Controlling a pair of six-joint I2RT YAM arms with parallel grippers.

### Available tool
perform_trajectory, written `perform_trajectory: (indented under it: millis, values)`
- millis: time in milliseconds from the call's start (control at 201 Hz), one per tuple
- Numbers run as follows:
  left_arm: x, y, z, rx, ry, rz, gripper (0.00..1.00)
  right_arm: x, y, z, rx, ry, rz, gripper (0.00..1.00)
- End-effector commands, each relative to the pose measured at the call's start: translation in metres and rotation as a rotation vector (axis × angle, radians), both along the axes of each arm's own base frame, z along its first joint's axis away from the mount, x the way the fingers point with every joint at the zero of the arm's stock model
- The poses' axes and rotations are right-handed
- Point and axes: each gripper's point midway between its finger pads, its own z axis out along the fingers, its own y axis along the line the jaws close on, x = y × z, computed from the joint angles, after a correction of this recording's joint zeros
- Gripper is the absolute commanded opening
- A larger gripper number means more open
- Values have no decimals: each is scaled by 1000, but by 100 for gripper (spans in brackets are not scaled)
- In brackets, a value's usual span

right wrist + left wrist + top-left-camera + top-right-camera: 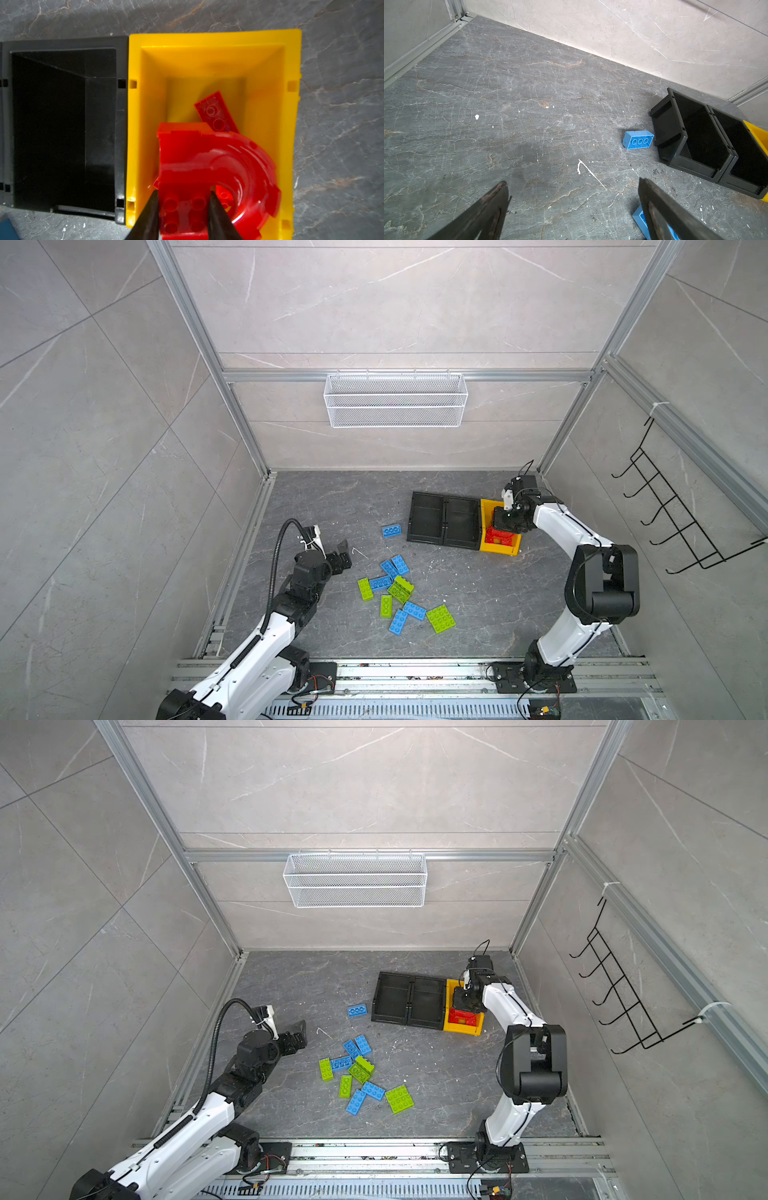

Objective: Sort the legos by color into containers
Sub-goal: 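Carry the red arch piece into the yellow bin and open the right gripper, then move the right gripper back over the pile toward a lime-green 2x4 brick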

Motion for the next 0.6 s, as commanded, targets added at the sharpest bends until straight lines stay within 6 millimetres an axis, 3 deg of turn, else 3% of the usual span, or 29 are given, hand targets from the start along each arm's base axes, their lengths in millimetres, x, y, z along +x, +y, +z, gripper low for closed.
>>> perform_trajectory:
  millis: [0,119,229,309,393,453,523,592]
  values:
    - [4,-2,13,-6,-45,-11,99,11,2,2,-1,-15,21,42]
    - [4,-3,14,-8,-45,-13,99,13,2,17,1,-50,10,52]
    - [3,-2,15,-10,-50,-14,99,6,8,51,16,-124,5,54]
    - [2,-2,17,-16,-58,-14,99,-10,26,80,29,-187,39,55]
    - [2,-3,19,-19,-62,-16,99,-45,65,106,63,-247,124,56]
    - [2,-3,19,-18,-59,-19,99,-76,99,112,97,-263,207,58]
    - [1,-2,19,-15,-61,-16,99,-117,135,102,128,-215,316,58]
    - [1,1,19,-11,-66,-4,99,-153,154,81,128,-136,361,58]
